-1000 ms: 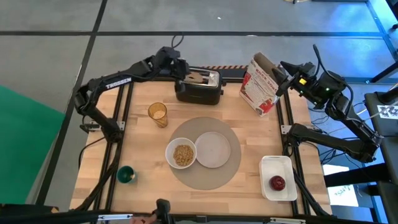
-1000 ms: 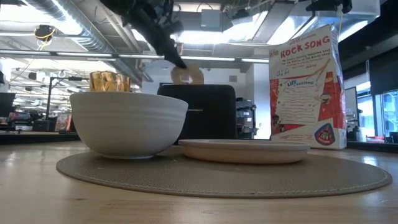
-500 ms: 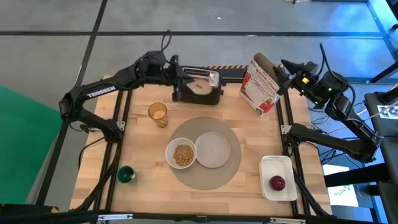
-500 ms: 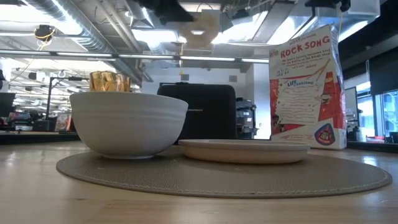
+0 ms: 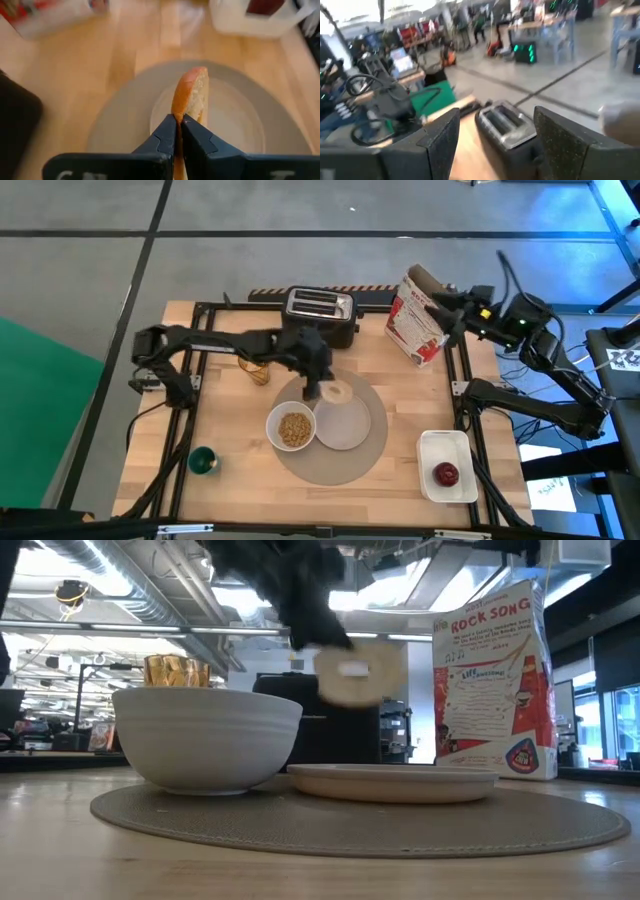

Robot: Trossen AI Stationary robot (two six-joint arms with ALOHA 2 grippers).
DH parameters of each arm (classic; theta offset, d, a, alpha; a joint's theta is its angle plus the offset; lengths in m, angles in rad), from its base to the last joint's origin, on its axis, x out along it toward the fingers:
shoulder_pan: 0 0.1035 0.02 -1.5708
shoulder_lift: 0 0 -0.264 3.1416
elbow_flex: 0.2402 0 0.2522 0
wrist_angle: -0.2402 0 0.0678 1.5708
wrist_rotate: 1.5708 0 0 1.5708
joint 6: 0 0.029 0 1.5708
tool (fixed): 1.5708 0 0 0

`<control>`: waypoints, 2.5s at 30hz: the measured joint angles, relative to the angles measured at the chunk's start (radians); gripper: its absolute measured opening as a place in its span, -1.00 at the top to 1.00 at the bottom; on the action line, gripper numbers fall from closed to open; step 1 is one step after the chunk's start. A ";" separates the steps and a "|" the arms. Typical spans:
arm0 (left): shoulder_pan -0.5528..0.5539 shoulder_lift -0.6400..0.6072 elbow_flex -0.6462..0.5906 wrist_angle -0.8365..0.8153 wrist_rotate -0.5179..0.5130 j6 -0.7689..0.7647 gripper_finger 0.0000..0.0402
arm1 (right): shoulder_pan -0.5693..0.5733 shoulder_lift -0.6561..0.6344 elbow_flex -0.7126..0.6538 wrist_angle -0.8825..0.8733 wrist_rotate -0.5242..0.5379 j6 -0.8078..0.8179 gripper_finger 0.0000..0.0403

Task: Arrange a breakfast setting
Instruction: Put the bagel on the gray plate, then put the apple on the gray plate

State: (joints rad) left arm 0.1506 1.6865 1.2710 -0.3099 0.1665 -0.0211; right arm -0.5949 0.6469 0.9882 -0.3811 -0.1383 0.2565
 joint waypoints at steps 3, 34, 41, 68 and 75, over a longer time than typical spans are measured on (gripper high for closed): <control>-0.007 0.078 0.000 0.007 0.012 -0.035 0.93 | 0.000 0.023 0.000 -0.042 -0.038 0.001 -0.22; 0.047 0.075 0.000 -0.039 -0.025 -0.203 -0.03 | 0.590 0.314 0.000 -0.272 0.225 0.288 -0.14; 0.088 -0.084 0.001 0.040 -0.056 -0.153 -0.03 | 0.741 0.403 0.000 -0.535 0.087 0.712 0.06; 0.088 -0.186 0.001 0.273 -0.045 0.068 -0.03 | 1.554 0.560 0.000 -0.641 -0.073 1.866 0.15; 0.088 -0.186 0.001 0.273 -0.045 0.061 -0.03 | 1.551 0.652 0.000 -0.643 -0.067 1.845 0.15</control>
State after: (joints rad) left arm 0.2382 1.5009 1.2716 -0.0368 0.1215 0.0402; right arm 0.9562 1.2987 0.9878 -1.0237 -0.2050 2.1010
